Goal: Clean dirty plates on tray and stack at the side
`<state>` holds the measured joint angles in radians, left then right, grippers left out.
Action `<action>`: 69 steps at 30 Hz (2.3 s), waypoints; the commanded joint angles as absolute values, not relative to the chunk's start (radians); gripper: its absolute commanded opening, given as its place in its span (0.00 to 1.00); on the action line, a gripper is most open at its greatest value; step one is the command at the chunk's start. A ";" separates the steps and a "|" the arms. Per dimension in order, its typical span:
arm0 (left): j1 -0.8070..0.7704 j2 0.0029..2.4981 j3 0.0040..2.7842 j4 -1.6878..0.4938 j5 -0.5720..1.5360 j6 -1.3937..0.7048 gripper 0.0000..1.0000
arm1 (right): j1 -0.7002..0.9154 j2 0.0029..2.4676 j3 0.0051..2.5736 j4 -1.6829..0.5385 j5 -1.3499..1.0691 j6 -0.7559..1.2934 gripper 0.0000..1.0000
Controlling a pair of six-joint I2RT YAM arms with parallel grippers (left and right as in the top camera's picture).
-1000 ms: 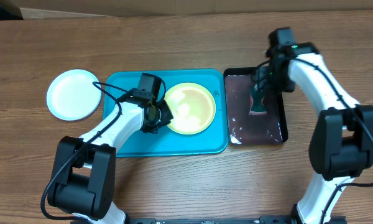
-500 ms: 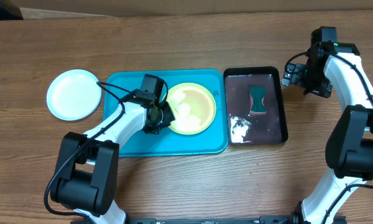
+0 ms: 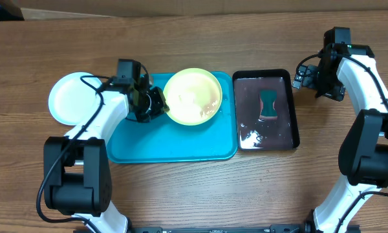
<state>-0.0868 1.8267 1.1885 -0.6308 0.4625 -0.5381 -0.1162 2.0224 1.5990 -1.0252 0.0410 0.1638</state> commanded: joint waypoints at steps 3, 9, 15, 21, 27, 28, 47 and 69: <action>-0.111 1.831 1.304 -0.733 0.414 -0.437 0.04 | -0.114 2.000 1.617 -1.022 0.044 0.168 1.00; -0.156 1.831 1.465 -0.871 0.238 -0.389 0.04 | -0.114 2.000 1.617 -1.022 0.044 0.168 1.00; -0.235 1.831 1.616 -0.947 0.054 -0.360 0.04 | -0.114 2.000 1.617 -1.022 0.044 0.168 1.00; -0.332 1.831 1.700 -0.968 -0.089 -0.343 0.04 | -0.113 2.000 1.617 -1.022 0.044 0.168 1.00; -0.388 1.831 1.710 -0.964 -0.093 -0.344 0.04 | -0.113 2.000 1.617 -1.022 0.044 0.168 1.00; -0.396 1.831 1.710 -0.963 -0.094 -0.344 0.04 | -0.113 2.000 1.617 -1.022 0.044 0.168 1.00; -0.653 1.831 1.710 -0.899 -0.341 -0.344 0.04 | -0.113 2.000 1.617 -1.022 0.044 0.168 1.00; -0.995 1.831 1.709 -0.743 -0.940 -0.087 0.04 | -0.113 2.000 1.617 -1.022 0.044 0.168 1.00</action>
<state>-0.9768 1.8275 1.6783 -0.7605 -0.8066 -0.1638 -0.1162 2.0224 1.5990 -1.0248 0.0410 0.1635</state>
